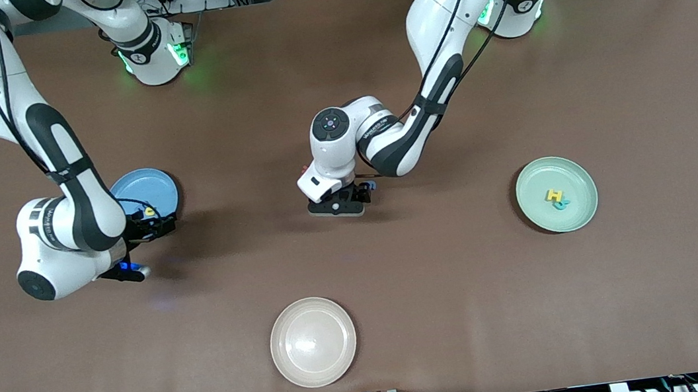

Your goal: Sort upper and lower case letters into plates

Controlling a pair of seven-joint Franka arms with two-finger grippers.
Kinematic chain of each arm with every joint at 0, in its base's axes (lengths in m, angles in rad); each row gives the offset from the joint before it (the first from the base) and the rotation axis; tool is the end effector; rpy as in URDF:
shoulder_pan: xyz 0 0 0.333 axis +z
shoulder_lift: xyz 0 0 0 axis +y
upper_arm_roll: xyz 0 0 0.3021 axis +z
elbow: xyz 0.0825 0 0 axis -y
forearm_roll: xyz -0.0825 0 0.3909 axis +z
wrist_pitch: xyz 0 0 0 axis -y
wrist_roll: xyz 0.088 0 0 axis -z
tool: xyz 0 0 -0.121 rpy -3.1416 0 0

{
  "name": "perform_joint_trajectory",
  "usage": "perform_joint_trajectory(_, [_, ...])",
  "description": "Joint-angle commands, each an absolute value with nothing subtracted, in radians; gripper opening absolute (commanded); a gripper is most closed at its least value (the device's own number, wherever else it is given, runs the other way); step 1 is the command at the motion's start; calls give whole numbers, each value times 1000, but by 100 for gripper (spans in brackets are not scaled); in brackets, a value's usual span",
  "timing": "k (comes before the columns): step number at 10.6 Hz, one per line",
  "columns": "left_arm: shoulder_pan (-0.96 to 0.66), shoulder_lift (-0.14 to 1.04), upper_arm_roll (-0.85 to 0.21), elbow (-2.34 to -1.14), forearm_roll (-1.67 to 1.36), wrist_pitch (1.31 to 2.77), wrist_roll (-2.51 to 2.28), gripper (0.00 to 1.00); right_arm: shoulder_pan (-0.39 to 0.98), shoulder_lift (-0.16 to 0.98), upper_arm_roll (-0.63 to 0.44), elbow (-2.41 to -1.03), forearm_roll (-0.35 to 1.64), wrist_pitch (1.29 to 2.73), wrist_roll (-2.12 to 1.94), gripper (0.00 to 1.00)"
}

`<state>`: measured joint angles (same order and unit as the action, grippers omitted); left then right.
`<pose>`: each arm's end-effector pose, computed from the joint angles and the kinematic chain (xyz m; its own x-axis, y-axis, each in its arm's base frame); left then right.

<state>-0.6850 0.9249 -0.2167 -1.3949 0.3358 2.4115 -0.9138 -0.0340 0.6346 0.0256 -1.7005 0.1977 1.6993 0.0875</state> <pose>0.4825 -0.5550 0.1418 0.9832 -0.1273 0.1310 -0.1338 -0.9901 0.0419 0.5855 0.0160 0.1688 0.7866 -0.1121 -0.6072 -0.2186 -0.9703 -0.1040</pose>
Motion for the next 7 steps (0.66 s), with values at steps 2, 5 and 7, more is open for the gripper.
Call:
perform_joint_trajectory(2, [-698,942,-209,-1370,359,2421,-917,100,-29,620,31,-1706,216,1694,81,100])
perform_joint_trajectory(5, [-699,951,-209,-1370,357,2421,-922,100,-8,615,31,-1704,215,1689,89,100])
perform_joint_trajectory(7, [-699,956,-209,-1370,357,2425,-920,100,1,615,31,-1691,215,1674,92,100])
